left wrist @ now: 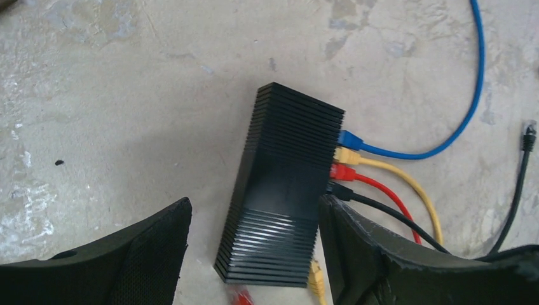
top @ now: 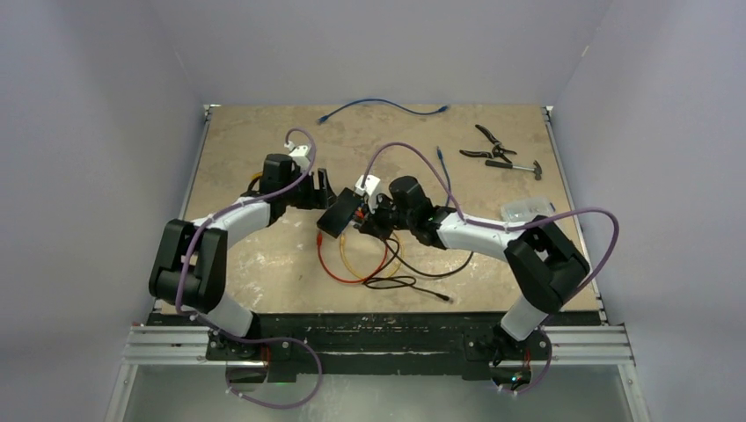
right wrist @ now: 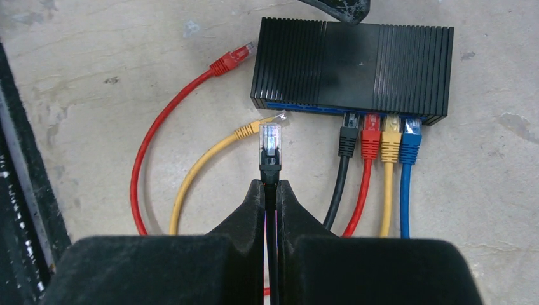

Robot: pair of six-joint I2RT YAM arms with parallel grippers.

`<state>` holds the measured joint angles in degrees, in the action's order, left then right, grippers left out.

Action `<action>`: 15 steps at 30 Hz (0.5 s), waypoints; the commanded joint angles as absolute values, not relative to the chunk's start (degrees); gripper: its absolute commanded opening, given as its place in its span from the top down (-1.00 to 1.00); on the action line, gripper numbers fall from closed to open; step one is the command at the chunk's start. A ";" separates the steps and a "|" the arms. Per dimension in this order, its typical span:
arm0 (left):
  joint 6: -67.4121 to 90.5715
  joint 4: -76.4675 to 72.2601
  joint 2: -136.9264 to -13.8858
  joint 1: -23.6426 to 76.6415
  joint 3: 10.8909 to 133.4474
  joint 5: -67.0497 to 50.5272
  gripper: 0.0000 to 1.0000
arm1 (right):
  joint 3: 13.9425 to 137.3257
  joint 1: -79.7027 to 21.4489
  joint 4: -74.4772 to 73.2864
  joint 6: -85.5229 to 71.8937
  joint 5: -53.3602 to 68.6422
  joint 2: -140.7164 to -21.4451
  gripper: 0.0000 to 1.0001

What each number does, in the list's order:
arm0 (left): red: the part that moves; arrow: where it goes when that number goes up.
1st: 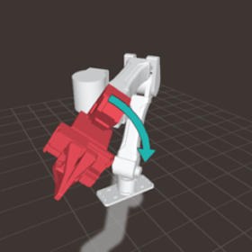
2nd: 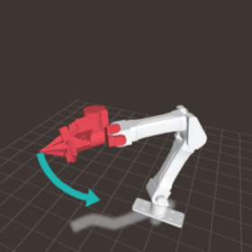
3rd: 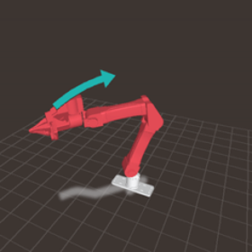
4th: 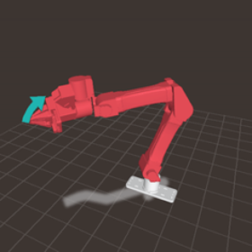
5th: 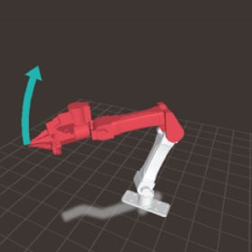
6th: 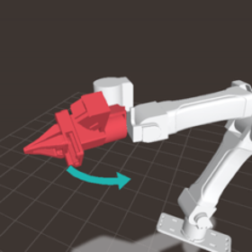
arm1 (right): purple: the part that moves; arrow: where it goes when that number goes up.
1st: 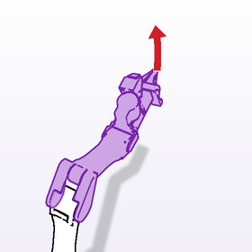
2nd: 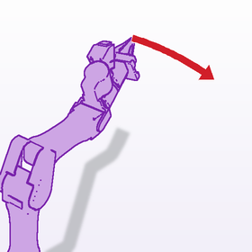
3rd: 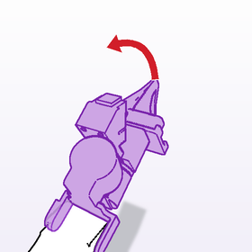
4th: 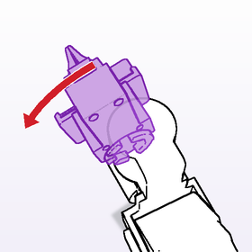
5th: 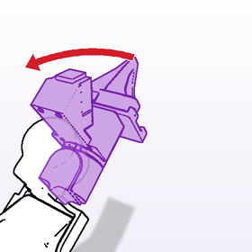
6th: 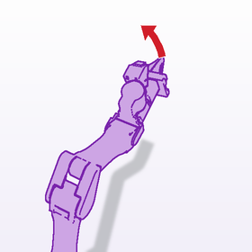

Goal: Insert the plug into the switch port

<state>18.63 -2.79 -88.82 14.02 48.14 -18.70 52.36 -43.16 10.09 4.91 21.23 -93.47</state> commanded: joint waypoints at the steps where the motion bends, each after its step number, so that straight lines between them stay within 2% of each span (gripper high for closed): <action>1: 17.82 -3.67 -93.77 12.36 52.15 -22.92 -0.36 | 55.95 -45.27 10.54 4.50 14.86 -96.18 1.00; 6: 17.76 -2.18 -99.81 11.87 54.63 -27.44 -0.21 | 56.00 -46.38 12.01 3.78 11.80 -98.87 1.00; 15: 17.24 -1.74 -102.89 11.87 54.53 -29.87 -0.21 | 56.18 -47.37 14.10 2.07 7.28 -103.31 1.00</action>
